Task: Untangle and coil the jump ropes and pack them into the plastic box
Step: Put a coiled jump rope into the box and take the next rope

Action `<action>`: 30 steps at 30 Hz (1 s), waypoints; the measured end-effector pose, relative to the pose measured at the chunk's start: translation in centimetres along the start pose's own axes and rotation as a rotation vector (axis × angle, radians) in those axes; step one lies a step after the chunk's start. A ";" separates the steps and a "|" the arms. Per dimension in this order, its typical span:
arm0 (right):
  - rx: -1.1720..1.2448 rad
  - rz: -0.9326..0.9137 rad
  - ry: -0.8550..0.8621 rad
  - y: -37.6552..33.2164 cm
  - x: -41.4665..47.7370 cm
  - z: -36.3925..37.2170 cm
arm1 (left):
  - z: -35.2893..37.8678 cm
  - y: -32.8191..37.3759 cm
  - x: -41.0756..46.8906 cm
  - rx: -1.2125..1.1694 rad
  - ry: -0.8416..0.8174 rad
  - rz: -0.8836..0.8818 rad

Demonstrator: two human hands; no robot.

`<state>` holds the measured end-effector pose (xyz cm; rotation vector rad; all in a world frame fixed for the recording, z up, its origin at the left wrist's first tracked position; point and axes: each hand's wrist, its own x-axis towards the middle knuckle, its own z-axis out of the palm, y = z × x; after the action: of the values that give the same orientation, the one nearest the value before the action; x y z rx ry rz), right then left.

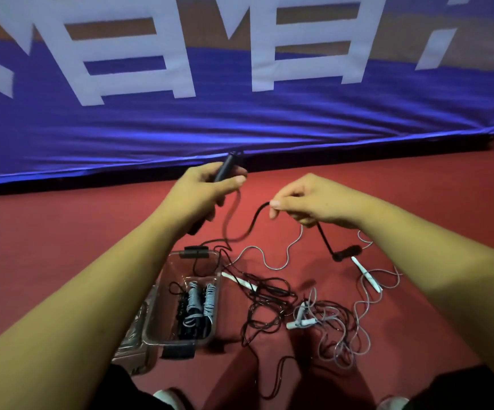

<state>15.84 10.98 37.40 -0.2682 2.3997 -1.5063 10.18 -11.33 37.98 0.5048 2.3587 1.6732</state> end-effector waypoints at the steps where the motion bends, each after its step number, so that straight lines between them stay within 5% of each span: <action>1: 0.017 -0.037 0.004 -0.8 0.0 0.1 | 0.6 0.2 -0.3 -0.001 -0.074 -0.006; 5: 0.165 -0.098 0.108 -1.6 -0.4 -0.8 | 2.3 0.6 -1.3 -0.154 -0.330 -0.073; 11: -0.028 0.215 -0.099 3.6 -0.9 -0.9 | 1.0 1.6 0.3 -0.589 -0.024 -0.095; 13: -0.009 0.292 -0.081 4.9 -1.0 -0.5 | 0.0 0.9 0.6 -0.476 0.077 -0.109; 17: 0.274 0.288 0.135 4.1 -0.4 -0.6 | -0.7 -0.8 0.6 0.167 0.248 -0.039; 19: 0.348 0.263 0.238 3.2 0.0 -0.6 | -0.6 -0.9 0.6 0.131 0.269 -0.014; 23: 0.558 0.291 0.252 1.3 0.7 0.1 | 2.4 -0.3 -1.0 -0.319 -0.106 -0.251; 26: 0.643 0.259 0.309 0.4 1.2 0.5 | 4.7 -0.2 -2.4 -0.445 -0.409 -0.458; 30: 0.403 0.145 0.394 0.8 1.3 0.7 | 4.9 0.2 -2.5 -0.592 -0.596 -0.525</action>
<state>14.87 10.32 36.19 0.3117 2.2440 -2.0743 14.29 -7.99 36.45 0.1982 1.3386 1.5672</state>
